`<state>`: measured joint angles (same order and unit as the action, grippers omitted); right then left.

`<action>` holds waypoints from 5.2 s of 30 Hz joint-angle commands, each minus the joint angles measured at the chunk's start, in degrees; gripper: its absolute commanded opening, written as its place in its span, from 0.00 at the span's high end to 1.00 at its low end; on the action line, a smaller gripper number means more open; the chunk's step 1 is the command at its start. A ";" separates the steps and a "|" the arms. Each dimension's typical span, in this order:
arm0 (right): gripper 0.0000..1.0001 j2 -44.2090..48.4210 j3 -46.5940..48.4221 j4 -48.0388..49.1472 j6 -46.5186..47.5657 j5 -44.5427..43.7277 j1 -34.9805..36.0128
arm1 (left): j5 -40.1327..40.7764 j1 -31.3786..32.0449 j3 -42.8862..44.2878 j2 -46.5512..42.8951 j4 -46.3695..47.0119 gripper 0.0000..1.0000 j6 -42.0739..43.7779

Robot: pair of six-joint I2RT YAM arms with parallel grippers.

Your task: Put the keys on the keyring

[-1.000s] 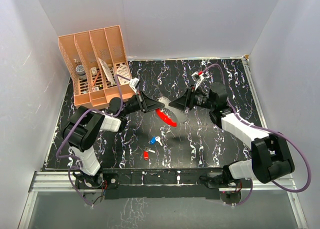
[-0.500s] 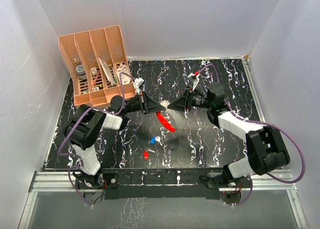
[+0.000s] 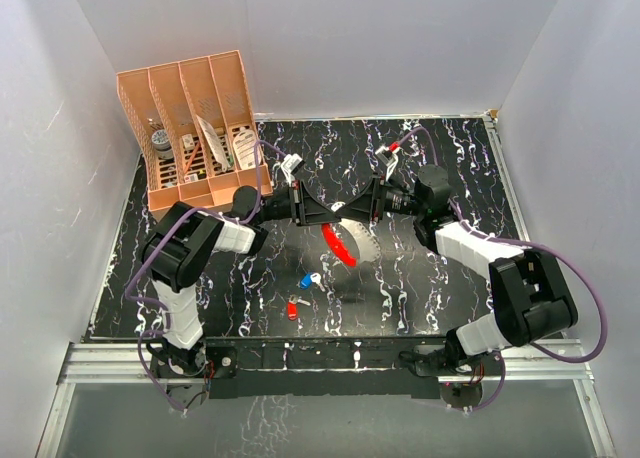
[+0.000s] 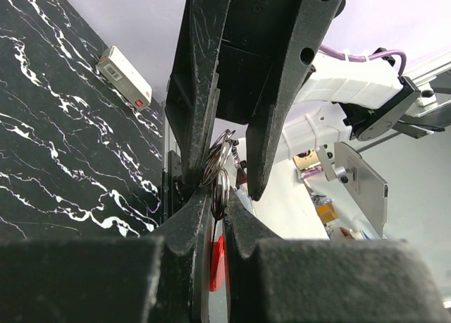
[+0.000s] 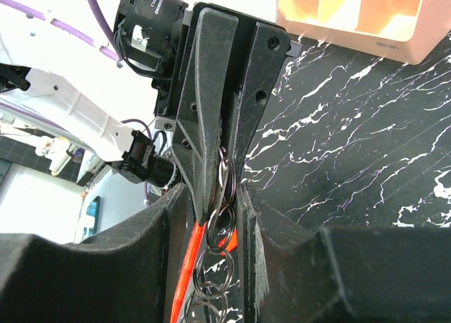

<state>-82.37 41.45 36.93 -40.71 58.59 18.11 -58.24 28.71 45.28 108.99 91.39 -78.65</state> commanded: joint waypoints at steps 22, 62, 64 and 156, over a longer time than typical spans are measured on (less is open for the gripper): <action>1.00 -0.78 -1.19 6.00 -0.25 0.48 0.00 | -0.84 1.79 -0.49 0.75 11.00 0.54 0.41; 1.00 15.35 -10.55 -10.66 36.86 -14.71 2.81 | 15.80 -6.47 -14.15 -4.42 9.42 0.41 1.93; 1.00 13.80 -10.77 -8.79 38.36 -12.92 2.80 | 15.67 -6.52 -14.22 -4.80 8.00 0.42 2.57; 1.00 2.46 -7.76 5.14 49.02 -38.34 16.08 | 19.72 -2.08 -10.77 -11.73 -22.71 0.47 -8.66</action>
<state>-79.31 29.54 39.22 9.06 20.71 33.76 -37.15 26.74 32.27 101.80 71.42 -91.20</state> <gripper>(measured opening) 0.054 0.525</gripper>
